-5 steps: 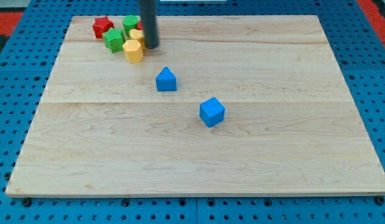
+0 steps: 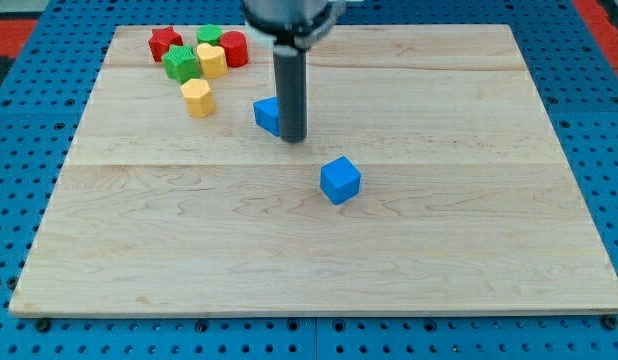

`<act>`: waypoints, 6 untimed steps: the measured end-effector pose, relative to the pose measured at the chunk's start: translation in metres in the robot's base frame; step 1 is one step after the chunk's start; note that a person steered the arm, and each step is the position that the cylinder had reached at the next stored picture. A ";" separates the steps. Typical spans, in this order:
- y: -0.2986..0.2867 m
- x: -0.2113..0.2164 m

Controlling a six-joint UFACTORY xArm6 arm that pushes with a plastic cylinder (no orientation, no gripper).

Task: Drag the triangle towards the top right side of the board

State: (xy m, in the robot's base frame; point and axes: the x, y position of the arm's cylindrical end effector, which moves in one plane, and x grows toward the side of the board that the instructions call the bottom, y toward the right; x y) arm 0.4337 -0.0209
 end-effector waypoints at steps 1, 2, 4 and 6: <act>-0.079 0.024; -0.033 -0.018; -0.079 -0.039; 0.060 -0.127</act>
